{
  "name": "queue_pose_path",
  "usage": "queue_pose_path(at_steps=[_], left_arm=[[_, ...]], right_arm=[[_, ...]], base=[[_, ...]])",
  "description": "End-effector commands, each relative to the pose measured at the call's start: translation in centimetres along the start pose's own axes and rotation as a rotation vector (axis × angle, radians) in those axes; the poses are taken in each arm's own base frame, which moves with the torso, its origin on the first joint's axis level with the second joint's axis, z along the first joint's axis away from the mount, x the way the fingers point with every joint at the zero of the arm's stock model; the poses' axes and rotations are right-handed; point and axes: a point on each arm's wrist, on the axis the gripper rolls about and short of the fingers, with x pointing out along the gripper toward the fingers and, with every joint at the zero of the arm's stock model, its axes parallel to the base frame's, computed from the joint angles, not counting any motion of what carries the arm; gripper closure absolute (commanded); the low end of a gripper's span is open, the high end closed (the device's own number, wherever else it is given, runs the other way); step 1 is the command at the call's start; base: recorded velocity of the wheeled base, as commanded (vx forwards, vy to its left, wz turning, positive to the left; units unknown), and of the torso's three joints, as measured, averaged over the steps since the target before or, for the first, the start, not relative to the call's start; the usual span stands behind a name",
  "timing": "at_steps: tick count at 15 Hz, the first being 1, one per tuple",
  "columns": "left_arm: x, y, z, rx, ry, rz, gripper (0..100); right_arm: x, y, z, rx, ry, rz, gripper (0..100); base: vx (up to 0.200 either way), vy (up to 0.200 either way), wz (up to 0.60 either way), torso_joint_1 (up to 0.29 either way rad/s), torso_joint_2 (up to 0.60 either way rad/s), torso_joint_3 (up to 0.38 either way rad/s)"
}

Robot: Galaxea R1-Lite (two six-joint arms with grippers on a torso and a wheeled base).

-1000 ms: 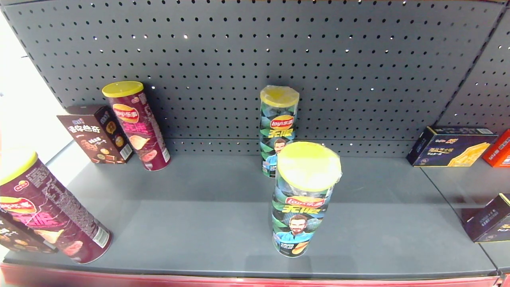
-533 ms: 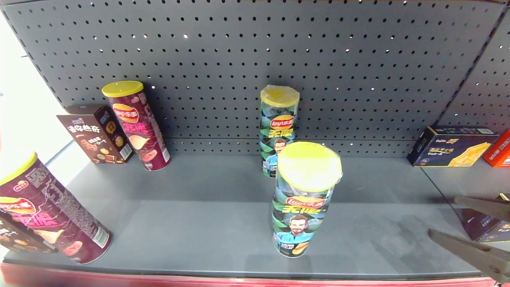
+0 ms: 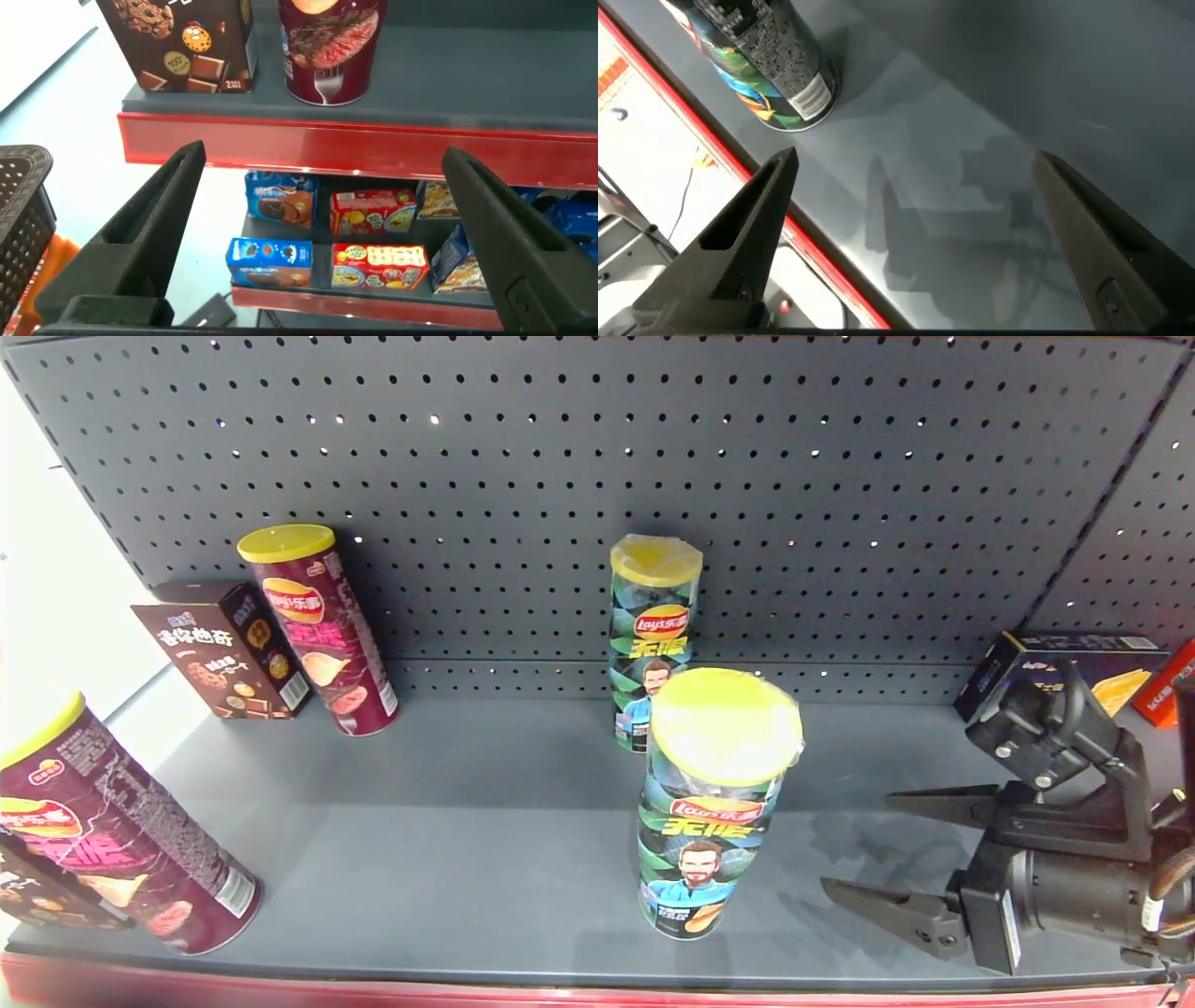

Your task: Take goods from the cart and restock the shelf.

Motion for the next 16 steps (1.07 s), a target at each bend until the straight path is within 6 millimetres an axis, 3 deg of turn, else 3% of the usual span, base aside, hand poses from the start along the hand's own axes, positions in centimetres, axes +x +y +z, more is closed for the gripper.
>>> queue_pose_path(at_steps=[1, 3, 13, 16], left_arm=[[0.0, 0.0, 0.0, -0.001, 0.003, 0.0, 0], [0.0, 0.0, 0.0, -0.001, 0.003, 0.0, 0], [0.0, 0.0, 0.0, -0.002, 0.001, 0.0, 0], [0.0, 0.0, 0.0, -0.002, 0.001, 0.0, 0]], right_arm=[[1.2, 0.1, 0.0, -0.001, 0.029, 0.013, 0], [2.4, 0.5, 1.1, -0.014, 0.022, 0.034, 0], [5.9, 1.5, 2.8, -0.04, 0.039, 0.053, 0], [6.0, 1.6, 3.0, -0.043, 0.032, 0.057, 0]], base=[[0.0, 0.0, 0.0, 0.0, 0.0, 0.0], [0.0, 0.0, 0.0, 0.0, 0.0, 0.0], [0.0, 0.0, 0.0, 0.0, 0.0, 0.0], [0.0, 0.0, 0.0, 0.0, 0.0, 0.0]])
